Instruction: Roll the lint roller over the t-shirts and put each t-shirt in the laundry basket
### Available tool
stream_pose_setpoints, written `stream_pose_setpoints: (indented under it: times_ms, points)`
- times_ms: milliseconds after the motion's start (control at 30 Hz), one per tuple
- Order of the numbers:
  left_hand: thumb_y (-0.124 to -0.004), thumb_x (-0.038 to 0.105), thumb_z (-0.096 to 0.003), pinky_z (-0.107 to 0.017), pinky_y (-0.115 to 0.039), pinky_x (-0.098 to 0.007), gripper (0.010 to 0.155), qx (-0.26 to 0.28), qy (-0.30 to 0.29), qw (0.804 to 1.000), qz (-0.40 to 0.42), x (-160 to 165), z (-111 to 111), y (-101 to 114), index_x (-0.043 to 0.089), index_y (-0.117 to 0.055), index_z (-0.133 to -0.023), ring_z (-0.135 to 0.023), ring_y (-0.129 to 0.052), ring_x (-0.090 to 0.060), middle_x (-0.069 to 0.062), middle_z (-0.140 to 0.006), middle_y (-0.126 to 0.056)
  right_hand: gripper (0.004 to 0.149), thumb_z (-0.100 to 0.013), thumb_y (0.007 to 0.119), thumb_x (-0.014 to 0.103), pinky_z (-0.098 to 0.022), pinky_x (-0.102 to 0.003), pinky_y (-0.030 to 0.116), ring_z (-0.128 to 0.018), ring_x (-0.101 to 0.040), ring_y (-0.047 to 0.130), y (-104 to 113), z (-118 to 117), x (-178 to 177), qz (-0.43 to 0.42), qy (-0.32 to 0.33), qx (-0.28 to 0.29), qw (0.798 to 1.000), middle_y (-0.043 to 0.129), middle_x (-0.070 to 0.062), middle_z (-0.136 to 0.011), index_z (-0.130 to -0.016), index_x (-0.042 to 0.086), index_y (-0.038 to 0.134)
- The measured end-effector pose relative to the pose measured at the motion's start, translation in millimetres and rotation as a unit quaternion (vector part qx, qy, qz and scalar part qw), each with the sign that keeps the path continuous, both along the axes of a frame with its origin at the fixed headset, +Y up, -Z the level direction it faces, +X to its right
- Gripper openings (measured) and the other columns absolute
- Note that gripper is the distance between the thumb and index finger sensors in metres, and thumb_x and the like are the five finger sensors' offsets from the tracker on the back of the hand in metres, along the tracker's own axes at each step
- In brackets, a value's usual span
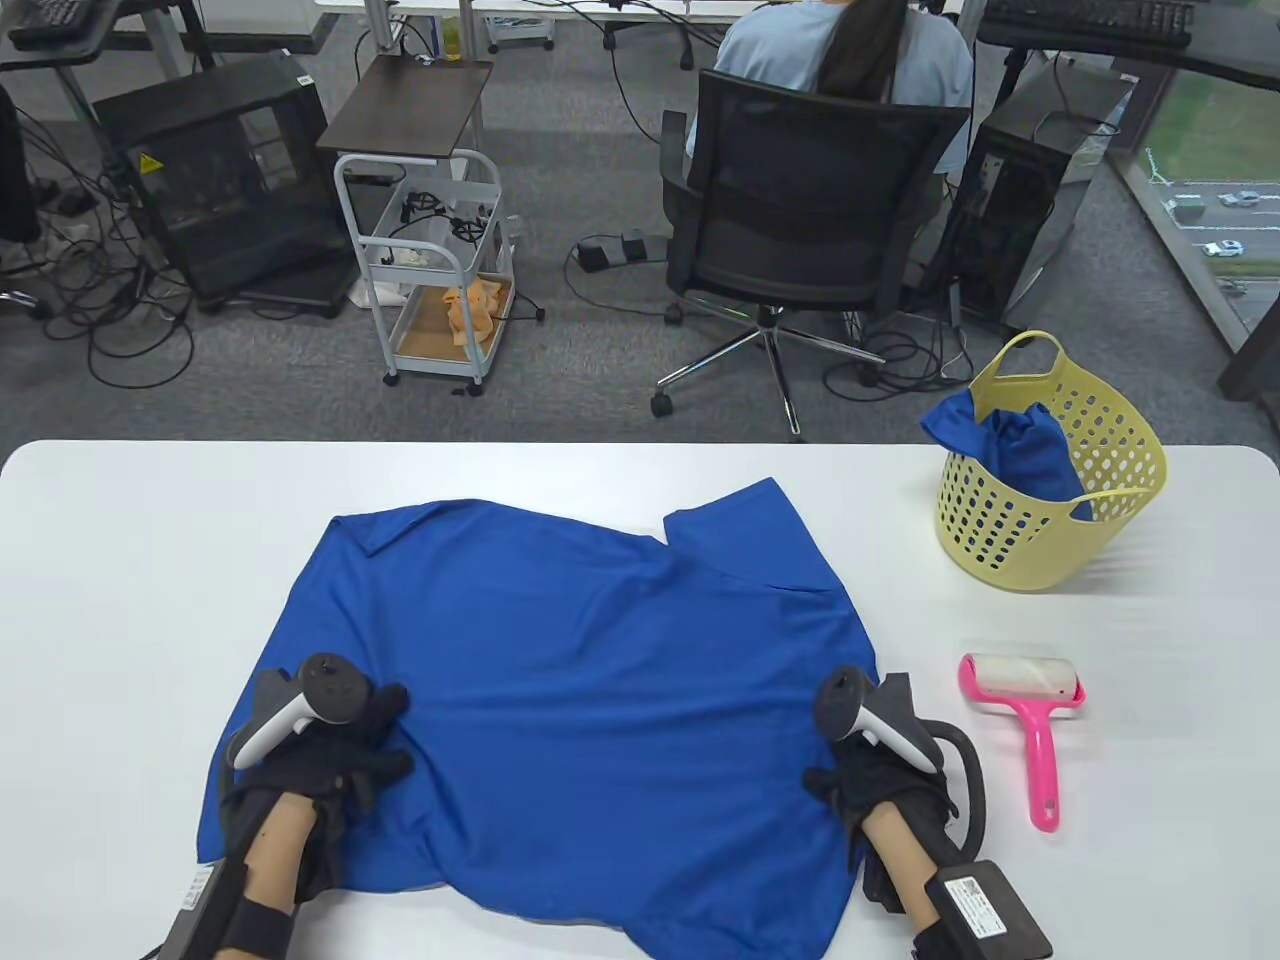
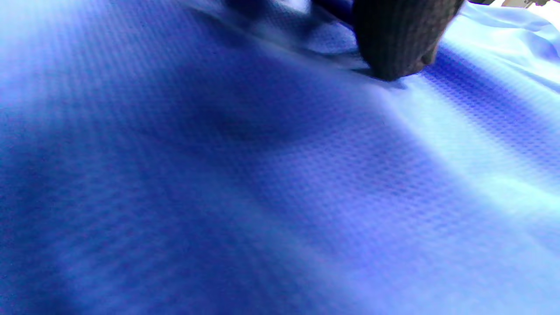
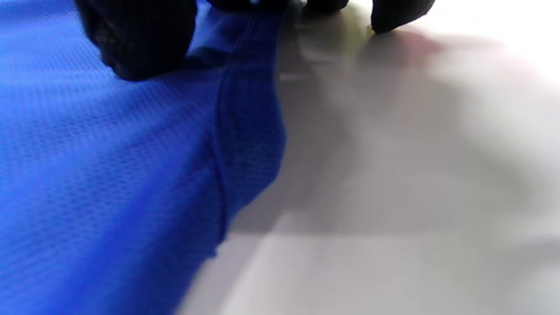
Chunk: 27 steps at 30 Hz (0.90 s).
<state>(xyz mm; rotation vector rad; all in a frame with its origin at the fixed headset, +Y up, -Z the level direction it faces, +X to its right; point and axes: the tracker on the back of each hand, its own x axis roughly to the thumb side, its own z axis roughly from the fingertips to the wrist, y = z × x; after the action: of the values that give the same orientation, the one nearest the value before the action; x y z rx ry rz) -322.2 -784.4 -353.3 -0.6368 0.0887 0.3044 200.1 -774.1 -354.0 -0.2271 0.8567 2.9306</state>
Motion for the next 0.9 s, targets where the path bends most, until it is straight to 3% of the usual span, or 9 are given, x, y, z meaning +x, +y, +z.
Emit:
stream_pose_setpoints:
  times_ms: [333, 500, 633, 733, 800, 900]
  points:
    - [-0.068, 0.059, -0.0530, -0.073, -0.021, -0.069, 0.073, -0.004, -0.001, 1.000, -0.004, 1.3, 0.1, -0.1, 0.052, -0.022, -0.109, -0.111, -0.002, -0.034, 0.011, -0.117, -0.006, 0.076, -0.045, 0.066, 0.050, -0.072, -0.061, 0.047, -0.103, -0.037, 0.039, -4.2, -35.0, 11.9, 0.015, -0.041, 0.081, 0.996, 0.029, -0.008, -0.116, -0.107, 0.026, 0.027]
    - [-0.066, 0.060, -0.0531, -0.073, -0.020, -0.068, 0.073, 0.000, -0.002, 1.000, -0.007, 1.3, 1.8, -1.5, 0.052, -0.020, -0.109, -0.111, -0.001, -0.034, 0.011, -0.117, -0.005, 0.075, -0.047, 0.068, 0.050, -0.067, -0.056, 0.059, -0.096, -0.044, 0.053, 4.1, -24.2, 11.2, 0.012, -0.068, 0.128, 0.989, 0.040, -0.018, -0.113, -0.106, 0.016, 0.038]
    - [-0.066, 0.060, -0.0534, -0.072, -0.020, -0.069, 0.073, -0.006, -0.003, 1.000, -0.006, 2.6, 1.1, -1.4, 0.052, -0.019, -0.109, -0.110, 0.000, -0.035, 0.010, -0.117, -0.004, 0.084, -0.047, 0.063, 0.060, -0.062, -0.051, 0.069, -0.087, -0.046, 0.068, 27.9, 15.1, 11.8, 0.092, -0.103, 0.061, 0.989, 0.050, -0.028, -0.107, -0.106, 0.003, 0.043]
    - [-0.066, 0.060, -0.0535, -0.072, -0.020, -0.069, 0.073, -0.010, -0.004, 1.000, -0.005, 3.0, 0.5, -1.1, 0.051, -0.019, -0.109, -0.110, 0.001, -0.035, 0.010, -0.116, -0.003, 0.079, -0.047, 0.063, 0.063, -0.058, -0.051, 0.074, -0.081, -0.046, 0.076, 28.3, 31.8, 17.1, 0.090, -0.138, 0.001, 0.986, 0.062, -0.026, -0.102, -0.099, 0.003, 0.061]
    - [-0.066, 0.060, -0.0537, -0.072, -0.019, -0.069, 0.073, -0.010, -0.003, 1.000, -0.004, 3.2, 0.8, -1.2, 0.051, -0.019, -0.109, -0.110, 0.001, -0.035, 0.010, -0.116, -0.003, 0.075, -0.046, 0.066, 0.062, -0.056, -0.049, 0.075, -0.077, -0.044, 0.078, 20.1, 36.0, 14.4, 0.055, -0.127, -0.030, 0.990, 0.065, -0.025, -0.099, -0.094, 0.005, 0.065]
    - [-0.065, 0.060, -0.0536, -0.072, -0.019, -0.069, 0.073, -0.006, -0.004, 1.000, -0.003, 3.1, 1.6, -2.0, 0.051, -0.019, -0.109, -0.110, 0.001, -0.035, 0.010, -0.116, -0.003, 0.072, -0.045, 0.071, 0.060, -0.057, -0.048, 0.076, -0.076, -0.042, 0.079, 15.4, 38.2, -5.2, 0.102, -0.111, -0.007, 0.989, 0.066, -0.023, -0.097, -0.092, 0.006, 0.065]
